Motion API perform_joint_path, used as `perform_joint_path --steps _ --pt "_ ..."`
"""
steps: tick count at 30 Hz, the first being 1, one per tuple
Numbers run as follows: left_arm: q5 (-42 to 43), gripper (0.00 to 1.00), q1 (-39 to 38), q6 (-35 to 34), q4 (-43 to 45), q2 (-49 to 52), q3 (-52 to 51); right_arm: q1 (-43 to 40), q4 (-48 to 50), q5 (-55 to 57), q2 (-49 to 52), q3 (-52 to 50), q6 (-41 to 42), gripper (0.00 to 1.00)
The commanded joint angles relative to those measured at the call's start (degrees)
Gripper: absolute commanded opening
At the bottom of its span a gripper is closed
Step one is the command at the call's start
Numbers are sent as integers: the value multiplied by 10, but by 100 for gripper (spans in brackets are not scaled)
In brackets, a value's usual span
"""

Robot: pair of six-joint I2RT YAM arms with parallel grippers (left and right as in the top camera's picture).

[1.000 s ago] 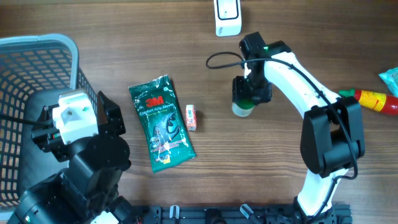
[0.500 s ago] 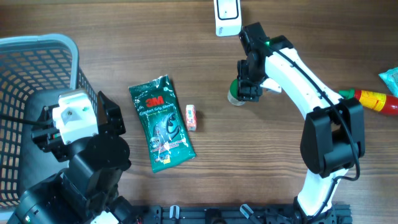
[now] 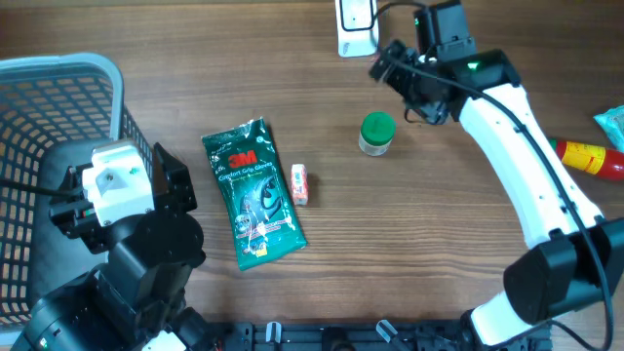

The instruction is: Scan the item barcode

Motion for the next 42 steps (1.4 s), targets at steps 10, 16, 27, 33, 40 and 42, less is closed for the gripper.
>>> perform_joint_path --steps 10,16,27,33,40,42 --pt "1 100 0 3 2 -2 1 47 54 -10 207 -37 -426 100" --pt "1 100 0 3 2 -2 1 56 5 31 209 -37 -368 91" --pt "1 100 0 3 2 -2 1 53 -80 4 203 10 -190 65" --pt "1 100 0 3 2 -2 1 38 -281 -273 191 52 -163 75" --pt "1 100 0 3 2 -2 1 38 -394 -268 191 51 -162 84" --pt "1 100 0 3 2 -2 1 40 -367 -268 191 51 -161 100"
